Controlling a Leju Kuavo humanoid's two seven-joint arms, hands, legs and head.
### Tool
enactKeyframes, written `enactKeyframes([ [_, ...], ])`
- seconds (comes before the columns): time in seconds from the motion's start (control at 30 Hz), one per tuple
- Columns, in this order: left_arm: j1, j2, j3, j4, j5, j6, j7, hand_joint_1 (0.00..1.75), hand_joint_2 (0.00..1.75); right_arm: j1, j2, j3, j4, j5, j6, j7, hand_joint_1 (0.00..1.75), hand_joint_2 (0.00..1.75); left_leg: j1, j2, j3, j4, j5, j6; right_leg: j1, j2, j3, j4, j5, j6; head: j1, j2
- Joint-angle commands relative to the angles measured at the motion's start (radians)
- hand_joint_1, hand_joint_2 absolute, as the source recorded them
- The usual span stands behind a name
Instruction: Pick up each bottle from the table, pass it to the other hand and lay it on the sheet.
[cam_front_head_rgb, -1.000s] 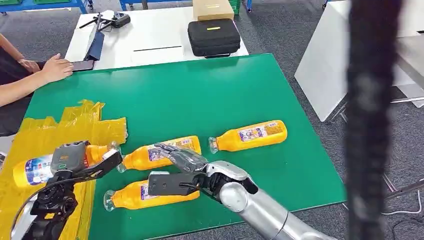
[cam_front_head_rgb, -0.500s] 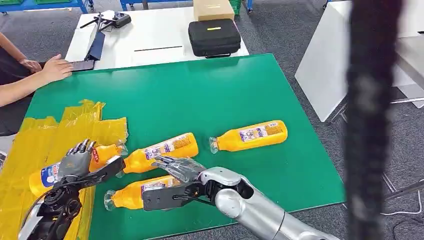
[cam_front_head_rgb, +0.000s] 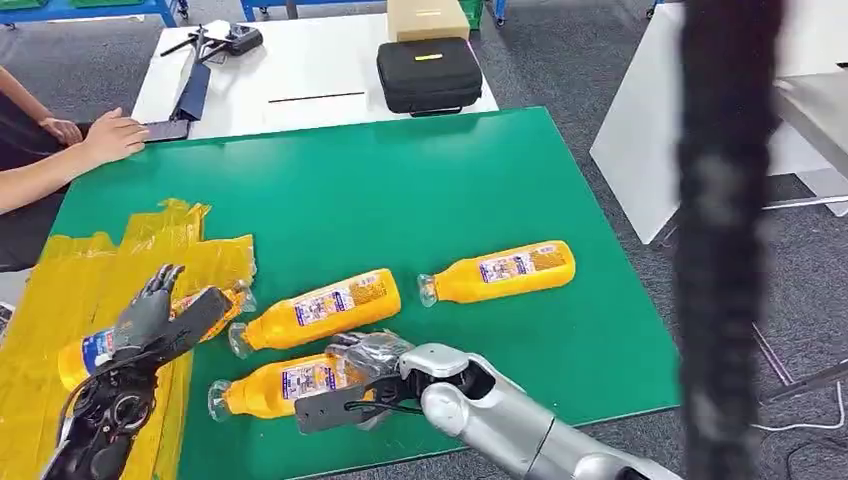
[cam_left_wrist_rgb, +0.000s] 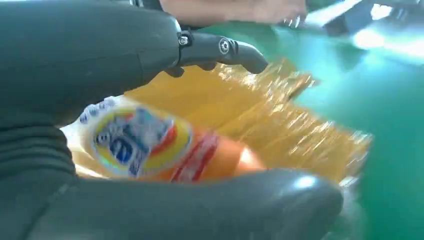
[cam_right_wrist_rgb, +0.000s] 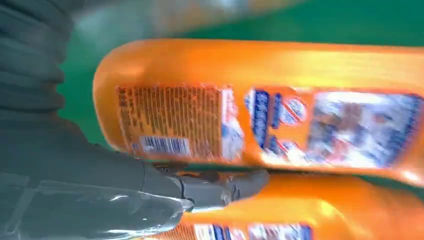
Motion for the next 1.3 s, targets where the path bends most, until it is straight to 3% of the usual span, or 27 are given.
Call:
enactKeyframes([
  [0.03, 0.039, -0.072, 0.070, -0.288, 0.318, 0.065, -0.070, 0.00, 0.00, -0.048, 0.032, 0.052, 0.232, 0.080, -0.025, 0.006, 0.00, 1.75, 0.001, 0.001, 0.002, 0.001, -0.001, -0.002, 0.001, -0.001, 0.003, 0.000, -0.001, 0.000, 0.000, 0.000],
  [0.33, 0.067, -0.069, 0.031, -0.460, 0.536, 0.147, -0.190, 0.00, 0.00, -0.091, 0.069, 0.121, 0.378, 0.146, -0.031, -0.090, 0.00, 1.75, 0.001, 0.001, 0.003, -0.001, 0.000, -0.002, 0.001, -0.001, 0.003, -0.001, 0.000, 0.000, 0.000, 0.000],
  [0.37, 0.066, -0.064, 0.022, -0.463, 0.553, 0.155, -0.202, 0.00, 0.00, -0.097, 0.073, 0.140, 0.390, 0.166, -0.037, -0.106, 1.64, 1.75, 0.001, 0.001, 0.004, 0.000, -0.001, -0.003, 0.001, -0.001, 0.004, -0.001, -0.001, 0.000, 0.000, 0.000],
  [0.4, 0.065, -0.059, 0.011, -0.466, 0.572, 0.170, -0.220, 0.00, 0.00, -0.102, 0.083, 0.169, 0.417, 0.193, -0.039, -0.120, 1.75, 1.75, 0.001, 0.001, 0.004, -0.001, 0.000, -0.002, 0.001, -0.001, 0.003, -0.001, 0.000, 0.000, 0.000, 0.000],
  [0.57, 0.044, -0.053, -0.026, -0.458, 0.609, 0.203, -0.247, 0.00, 0.00, -0.092, 0.102, 0.207, 0.489, 0.221, -0.074, -0.157, 1.75, 1.75, 0.002, 0.001, 0.007, -0.002, 0.000, -0.004, 0.001, -0.002, 0.005, -0.002, 0.001, -0.003, 0.000, 0.000],
  [1.3, 0.043, -0.057, -0.028, -0.444, 0.621, 0.216, -0.238, 0.00, 0.00, -0.088, 0.089, 0.178, 0.475, 0.206, -0.097, -0.163, 1.75, 1.75, 0.003, 0.002, 0.010, -0.002, 0.004, -0.008, 0.002, -0.002, 0.007, -0.002, 0.004, -0.007, 0.000, 0.000],
])
